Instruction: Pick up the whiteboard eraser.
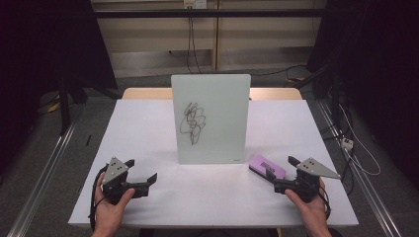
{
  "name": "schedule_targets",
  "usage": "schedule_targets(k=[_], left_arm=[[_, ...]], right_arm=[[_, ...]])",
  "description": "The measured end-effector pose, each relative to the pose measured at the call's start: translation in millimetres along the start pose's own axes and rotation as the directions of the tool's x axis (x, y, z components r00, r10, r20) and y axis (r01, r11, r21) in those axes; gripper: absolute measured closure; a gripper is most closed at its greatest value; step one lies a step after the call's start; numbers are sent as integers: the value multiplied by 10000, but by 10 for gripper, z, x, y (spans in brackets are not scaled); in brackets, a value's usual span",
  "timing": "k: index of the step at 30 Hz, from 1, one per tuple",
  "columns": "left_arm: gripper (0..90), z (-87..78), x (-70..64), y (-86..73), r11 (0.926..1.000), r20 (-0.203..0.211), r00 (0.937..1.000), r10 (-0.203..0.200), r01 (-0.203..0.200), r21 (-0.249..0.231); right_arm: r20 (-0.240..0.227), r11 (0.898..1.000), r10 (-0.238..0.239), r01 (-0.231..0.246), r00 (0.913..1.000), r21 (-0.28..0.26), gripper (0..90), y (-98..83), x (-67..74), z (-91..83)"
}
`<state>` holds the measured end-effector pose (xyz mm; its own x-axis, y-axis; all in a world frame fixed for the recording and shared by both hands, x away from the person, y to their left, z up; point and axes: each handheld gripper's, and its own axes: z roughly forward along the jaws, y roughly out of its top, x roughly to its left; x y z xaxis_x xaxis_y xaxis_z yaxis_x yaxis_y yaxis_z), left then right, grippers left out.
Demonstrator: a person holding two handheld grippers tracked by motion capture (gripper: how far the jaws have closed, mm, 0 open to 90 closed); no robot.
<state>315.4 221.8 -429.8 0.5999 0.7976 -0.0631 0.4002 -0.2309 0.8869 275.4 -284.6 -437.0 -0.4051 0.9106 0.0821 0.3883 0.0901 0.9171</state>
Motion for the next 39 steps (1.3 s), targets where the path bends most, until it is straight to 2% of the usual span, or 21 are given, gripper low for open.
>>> schedule_targets(k=[9,11,13,19,22,25,27,30,31,33,36,37,39], left_arm=[[59,-7,0,4,10000,117,9999,60,-60,63],[59,-5,13,-2,9999,124,9999,4,-5,100],[59,0,20,-4,9999,127,9999,-60,59,113],[59,39,52,8,9997,171,9997,-150,146,218],[59,28,48,-9,9994,284,9994,-198,189,297],[59,10,57,-2,9997,353,9993,-147,139,223],[59,-8,65,6,9999,272,9996,-85,81,147],[58,-41,56,12,9998,43,9998,203,-204,86],[55,-48,61,12,9998,3,9998,198,-198,19],[53,-50,79,11,10000,15,10000,69,-69,58],[53,-31,98,4,9999,-103,9999,-85,86,125],[53,-28,103,3,9998,-131,9999,-97,99,151],[53,-26,108,4,9998,-127,9999,-75,78,183]], right_arm=[[-203,9998,-82,86,9998,185,39,0,1,-16],[-638,9996,-215,227,9977,191,44,1,-2,-22],[-768,9994,-301,315,9966,171,35,6,5,-13],[-832,9980,-315,358,9960,516,32,15,-11,-19],[-671,9954,-685,726,9954,617,41,64,-19,-46],[-783,9960,-527,580,9955,674,41,86,-40,-62],[-773,9948,-445,513,9960,883,50,105,-54,-72],[-1123,9934,-206,330,9935,1097,65,143,-71,-82],[-1032,9935,-207,320,9944,1088,59,155,-69,-87],[-969,9931,-294,401,9949,1103,74,168,-72,-88],[-985,9854,-584,731,9934,1536,88,246,-98,-48],[-1068,9827,-648,820,9922,1660,91,270,-107,-32],[-1392,9818,-816,1036,9869,1591,164,322,-117,-10]])
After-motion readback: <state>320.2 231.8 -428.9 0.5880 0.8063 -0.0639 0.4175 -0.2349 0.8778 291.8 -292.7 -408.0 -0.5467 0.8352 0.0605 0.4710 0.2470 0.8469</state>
